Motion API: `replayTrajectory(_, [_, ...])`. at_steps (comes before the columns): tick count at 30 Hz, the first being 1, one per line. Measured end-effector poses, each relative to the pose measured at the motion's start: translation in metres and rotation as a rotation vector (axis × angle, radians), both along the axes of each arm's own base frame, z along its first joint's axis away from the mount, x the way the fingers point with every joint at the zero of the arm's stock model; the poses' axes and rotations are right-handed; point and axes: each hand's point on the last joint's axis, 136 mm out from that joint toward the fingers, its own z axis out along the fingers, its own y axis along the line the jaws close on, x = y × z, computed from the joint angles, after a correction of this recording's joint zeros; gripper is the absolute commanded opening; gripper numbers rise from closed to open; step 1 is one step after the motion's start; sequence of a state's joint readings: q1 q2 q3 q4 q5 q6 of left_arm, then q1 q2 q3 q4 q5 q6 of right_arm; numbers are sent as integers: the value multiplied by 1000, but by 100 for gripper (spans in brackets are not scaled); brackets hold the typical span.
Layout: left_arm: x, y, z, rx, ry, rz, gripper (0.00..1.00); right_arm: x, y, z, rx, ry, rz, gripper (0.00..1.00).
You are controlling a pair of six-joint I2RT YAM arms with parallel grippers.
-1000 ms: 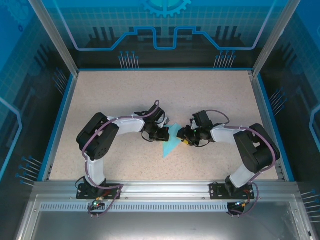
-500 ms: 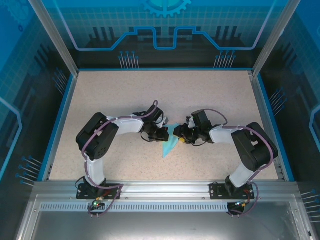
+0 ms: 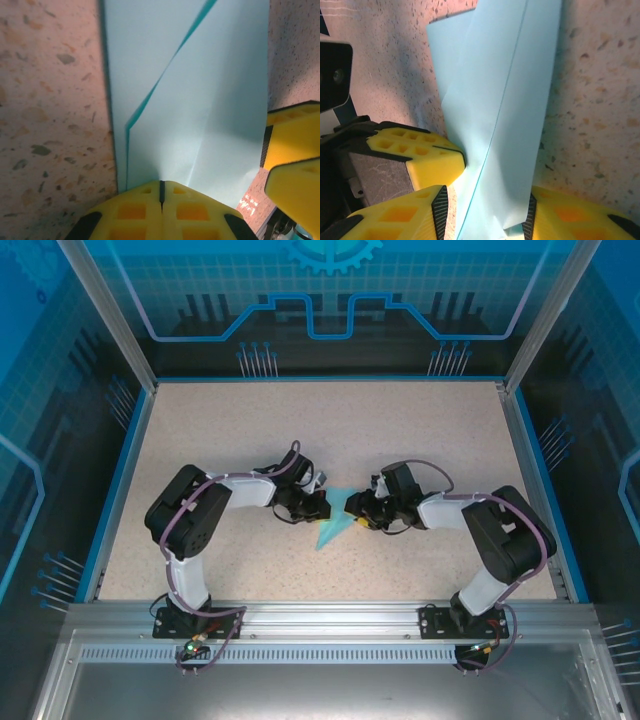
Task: Fold a paper plane with a square sheet of paper (pick it up from the middle)
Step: Turn over the paper at the center of the table.
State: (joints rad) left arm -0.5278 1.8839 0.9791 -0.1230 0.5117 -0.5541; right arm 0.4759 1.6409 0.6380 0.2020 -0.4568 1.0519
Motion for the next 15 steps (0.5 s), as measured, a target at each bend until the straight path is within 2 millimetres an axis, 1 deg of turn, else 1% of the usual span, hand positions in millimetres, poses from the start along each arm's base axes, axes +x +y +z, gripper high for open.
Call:
replayTrajectory(6, [3,3,0,-5,15,24,0,-14,3,-6,-4,43,-4,46])
replayTrajectory(10, [2,3,0,-16,15,25,1,-20,-1,-1,-33,45,-16,48])
replayTrajectory(13, [0,3,0,-32,24,18,2,-23,-6,8,-43,28,-30,52])
replayTrajectory(15, [-3,3,0,-43,33,13,3,-25,-7,11,-42,23,-35,53])
